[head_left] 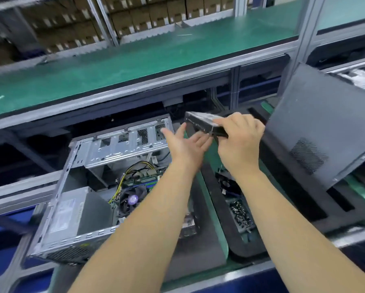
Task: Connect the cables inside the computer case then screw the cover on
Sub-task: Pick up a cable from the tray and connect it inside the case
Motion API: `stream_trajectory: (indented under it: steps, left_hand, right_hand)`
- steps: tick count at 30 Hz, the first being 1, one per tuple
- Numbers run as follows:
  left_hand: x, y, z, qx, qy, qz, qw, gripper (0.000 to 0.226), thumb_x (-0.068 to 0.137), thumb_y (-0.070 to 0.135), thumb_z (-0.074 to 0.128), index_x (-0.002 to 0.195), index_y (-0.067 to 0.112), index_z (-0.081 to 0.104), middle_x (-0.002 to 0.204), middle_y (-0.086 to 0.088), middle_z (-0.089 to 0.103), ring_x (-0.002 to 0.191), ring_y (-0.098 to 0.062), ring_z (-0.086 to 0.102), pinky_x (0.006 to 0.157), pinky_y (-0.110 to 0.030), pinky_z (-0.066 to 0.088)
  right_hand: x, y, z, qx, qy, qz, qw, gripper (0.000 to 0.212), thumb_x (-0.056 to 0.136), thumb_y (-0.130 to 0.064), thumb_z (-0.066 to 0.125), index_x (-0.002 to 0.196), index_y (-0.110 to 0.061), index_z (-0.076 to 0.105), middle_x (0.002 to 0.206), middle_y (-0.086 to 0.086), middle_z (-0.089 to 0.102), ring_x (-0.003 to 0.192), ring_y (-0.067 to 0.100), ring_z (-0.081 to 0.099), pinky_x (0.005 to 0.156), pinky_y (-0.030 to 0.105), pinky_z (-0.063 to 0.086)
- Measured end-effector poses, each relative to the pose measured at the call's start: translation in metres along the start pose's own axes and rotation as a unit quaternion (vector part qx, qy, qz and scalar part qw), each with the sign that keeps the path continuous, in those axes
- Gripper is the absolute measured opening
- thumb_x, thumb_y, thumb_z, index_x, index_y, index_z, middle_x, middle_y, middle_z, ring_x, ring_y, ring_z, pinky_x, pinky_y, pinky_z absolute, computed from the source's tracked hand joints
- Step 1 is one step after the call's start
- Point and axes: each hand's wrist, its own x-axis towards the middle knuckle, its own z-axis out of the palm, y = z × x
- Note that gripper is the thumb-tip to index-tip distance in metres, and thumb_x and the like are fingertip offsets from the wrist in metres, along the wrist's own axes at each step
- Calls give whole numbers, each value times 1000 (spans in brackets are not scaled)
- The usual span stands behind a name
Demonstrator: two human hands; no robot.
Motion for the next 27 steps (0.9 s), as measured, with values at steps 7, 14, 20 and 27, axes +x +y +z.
stream_trajectory:
  steps: [7,14,20,27]
  left_hand:
    - [-30,131,-112,18,67,-7,998,64,92,61,53,122,5,66,115,-16,70,100,-31,70,74,-38,58]
    - [-63,168,-178,258,148,-63,953,36,89,36,60,108,6,66,77,-8,73,58,-24,69,46,-27,50]
    - [-75,171,-189,479,17,-273,834,60,93,52,40,115,4,69,115,-18,71,102,-29,71,85,-36,55]
    - [-69,142,-177,474,-64,-147,866,55,77,67,68,116,28,68,120,1,70,107,-17,67,83,-35,54]
  right_hand:
    - [-16,-82,54,212,-47,-171,961,27,80,18,52,86,4,73,95,18,66,93,38,60,82,44,47]
    - [-31,-130,77,281,-182,-52,941,46,60,26,66,92,-6,77,100,1,69,104,23,59,93,36,48]
    - [-8,-137,77,411,-333,153,835,63,71,-10,89,109,-54,63,99,-8,75,100,7,68,90,18,50]
    - [-26,-127,91,381,-343,339,789,51,65,-10,94,111,-19,73,88,5,76,79,17,74,75,31,59]
